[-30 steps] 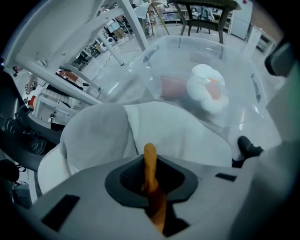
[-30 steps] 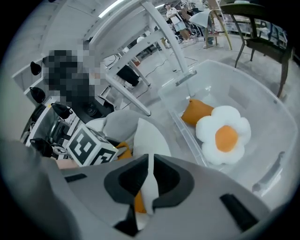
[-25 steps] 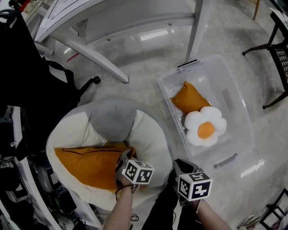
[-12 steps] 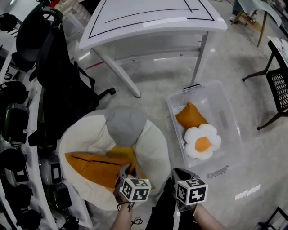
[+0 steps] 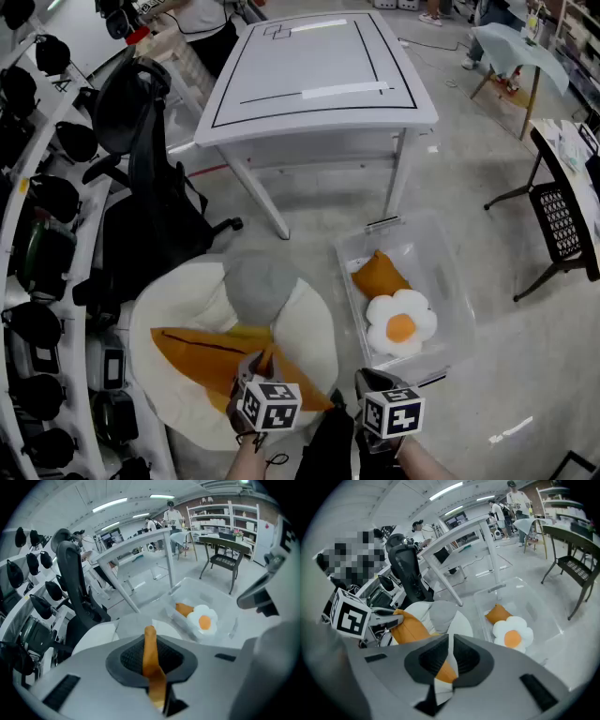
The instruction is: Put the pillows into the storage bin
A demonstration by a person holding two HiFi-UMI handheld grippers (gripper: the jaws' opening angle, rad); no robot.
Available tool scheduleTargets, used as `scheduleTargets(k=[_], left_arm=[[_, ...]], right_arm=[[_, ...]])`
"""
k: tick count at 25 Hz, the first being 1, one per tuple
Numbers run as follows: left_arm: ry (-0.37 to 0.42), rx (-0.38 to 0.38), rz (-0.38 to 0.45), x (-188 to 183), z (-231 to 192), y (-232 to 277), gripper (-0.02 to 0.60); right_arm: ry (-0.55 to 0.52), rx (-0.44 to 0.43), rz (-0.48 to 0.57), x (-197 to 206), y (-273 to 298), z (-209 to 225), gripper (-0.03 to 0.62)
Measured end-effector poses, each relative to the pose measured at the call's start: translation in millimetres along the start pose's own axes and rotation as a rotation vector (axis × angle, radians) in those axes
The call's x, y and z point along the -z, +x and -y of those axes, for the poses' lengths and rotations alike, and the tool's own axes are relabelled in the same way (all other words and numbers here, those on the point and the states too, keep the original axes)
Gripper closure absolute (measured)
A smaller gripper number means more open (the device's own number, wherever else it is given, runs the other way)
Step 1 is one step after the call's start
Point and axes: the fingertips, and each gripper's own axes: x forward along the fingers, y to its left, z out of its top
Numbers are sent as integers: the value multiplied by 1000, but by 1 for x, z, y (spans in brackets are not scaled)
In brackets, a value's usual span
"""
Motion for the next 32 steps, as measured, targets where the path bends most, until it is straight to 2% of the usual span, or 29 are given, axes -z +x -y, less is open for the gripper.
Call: scheduleTargets(k=[7, 15, 24, 32], left_arm=[[29, 73, 143, -75, 32, -42, 538], [69, 178, 251, -157, 104, -77, 538], [191, 245, 342, -221, 178, -118, 538], [276, 307, 438, -273, 234, -154, 538]], right_arm=[[21, 39, 40, 0, -47, 17, 562], [54, 81, 105, -2, -98, 43, 563], [133, 144, 190, 5, -157, 83, 562], [154, 173, 233, 18, -193, 92, 563]])
